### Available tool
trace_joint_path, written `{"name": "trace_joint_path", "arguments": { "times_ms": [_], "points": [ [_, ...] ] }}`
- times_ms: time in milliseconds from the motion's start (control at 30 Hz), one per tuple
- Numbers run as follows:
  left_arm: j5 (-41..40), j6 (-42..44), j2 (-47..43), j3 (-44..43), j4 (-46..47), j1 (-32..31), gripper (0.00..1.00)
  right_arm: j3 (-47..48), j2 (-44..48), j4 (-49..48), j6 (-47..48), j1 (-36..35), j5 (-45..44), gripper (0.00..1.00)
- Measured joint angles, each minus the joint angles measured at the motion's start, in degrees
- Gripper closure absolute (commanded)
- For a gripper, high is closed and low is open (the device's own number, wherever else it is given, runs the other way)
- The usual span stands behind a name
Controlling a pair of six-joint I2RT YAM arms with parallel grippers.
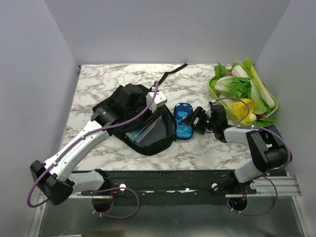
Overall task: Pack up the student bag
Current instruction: Pick up the stationery from the center of the board.
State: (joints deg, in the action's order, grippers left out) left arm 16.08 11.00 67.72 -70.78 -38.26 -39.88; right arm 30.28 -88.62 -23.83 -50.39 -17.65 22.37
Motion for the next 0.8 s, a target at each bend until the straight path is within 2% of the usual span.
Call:
{"name": "trace_joint_path", "arguments": {
  "times_ms": [133, 300, 400, 433, 567, 700, 800],
  "points": [
    [0.02, -0.04, 0.24, 0.0, -0.02, 0.0, 1.0, -0.22, 0.02, -3.43, -2.25, -1.25, 1.38, 0.21],
    [0.0, -0.04, 0.42, -0.02, -0.02, 0.0, 1.0, -1.75, 2.95, -8.63, -4.28, -3.06, 2.64, 0.22],
    [0.02, -0.04, 0.42, 0.0, -0.02, -0.02, 1.0, -0.92, 3.78, -8.79, -4.11, -3.85, 2.99, 0.27],
    [0.02, -0.07, 0.42, 0.0, -0.02, -0.02, 1.0, -0.39, 3.37, -8.48, -4.02, -4.09, 3.06, 0.31],
    [0.02, -0.13, 0.42, 0.0, -0.02, -0.02, 1.0, 2.05, -0.04, -5.99, -3.13, -5.46, 2.93, 0.33],
    [0.0, -0.13, 0.42, 0.0, -0.02, -0.11, 1.0, 6.08, -2.91, 2.12, -0.33, -7.67, 0.92, 0.35],
    [0.0, -0.13, 0.42, 0.0, -0.07, -0.22, 1.0, 8.09, -2.99, 5.81, 1.53, -8.96, -0.55, 0.42]
  ]
}}
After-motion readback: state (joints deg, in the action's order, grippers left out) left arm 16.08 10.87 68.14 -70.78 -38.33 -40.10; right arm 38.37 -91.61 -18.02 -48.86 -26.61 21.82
